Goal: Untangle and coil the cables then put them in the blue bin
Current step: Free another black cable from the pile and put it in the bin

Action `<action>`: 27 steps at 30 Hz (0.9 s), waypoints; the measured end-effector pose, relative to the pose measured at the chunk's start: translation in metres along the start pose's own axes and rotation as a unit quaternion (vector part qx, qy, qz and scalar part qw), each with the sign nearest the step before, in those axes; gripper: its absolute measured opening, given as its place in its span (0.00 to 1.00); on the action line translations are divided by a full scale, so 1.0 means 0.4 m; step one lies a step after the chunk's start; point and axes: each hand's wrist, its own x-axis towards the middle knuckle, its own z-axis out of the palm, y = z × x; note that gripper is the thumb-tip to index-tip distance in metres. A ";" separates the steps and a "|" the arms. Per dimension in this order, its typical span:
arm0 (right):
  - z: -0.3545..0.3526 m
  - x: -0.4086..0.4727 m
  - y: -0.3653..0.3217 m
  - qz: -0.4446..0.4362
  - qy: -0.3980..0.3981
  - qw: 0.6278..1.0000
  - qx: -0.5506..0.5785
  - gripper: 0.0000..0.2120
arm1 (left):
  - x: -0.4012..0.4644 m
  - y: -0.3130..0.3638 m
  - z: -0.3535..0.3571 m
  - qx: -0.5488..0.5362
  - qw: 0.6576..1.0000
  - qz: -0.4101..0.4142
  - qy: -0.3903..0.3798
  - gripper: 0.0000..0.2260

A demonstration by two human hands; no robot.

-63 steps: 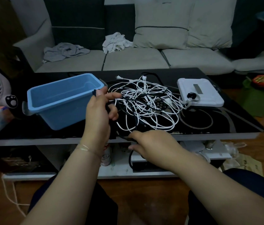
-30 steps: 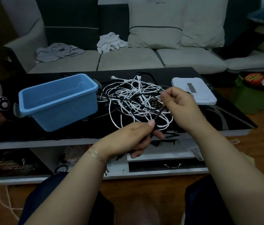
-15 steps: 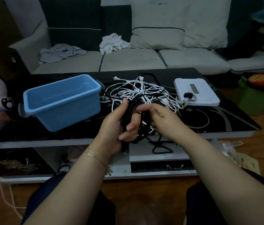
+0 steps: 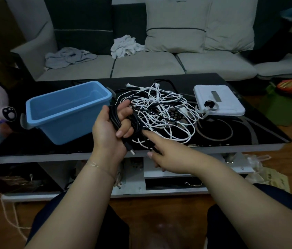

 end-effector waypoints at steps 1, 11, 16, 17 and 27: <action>-0.002 -0.005 -0.005 0.004 0.006 1.000 -0.019 0.23 | 0.001 0.000 0.000 0.003 1.000 0.012 0.011 0.23; -0.016 -0.039 -0.034 -0.006 -0.050 0.994 -0.101 0.27 | 0.006 -0.014 0.003 0.213 0.959 0.166 0.083 0.21; -0.014 -0.039 -0.043 -0.060 0.031 0.977 -0.201 0.14 | 0.007 -0.044 -0.002 0.449 0.869 0.205 0.050 0.11; -0.015 -0.040 -0.045 -0.074 0.056 0.972 -0.218 0.11 | 0.006 -0.052 -0.005 0.502 0.840 0.202 0.041 0.10; -0.066 -0.045 -0.023 -0.083 0.208 0.938 -0.265 0.18 | -0.026 -0.063 0.003 0.685 0.710 -0.001 -0.163 0.25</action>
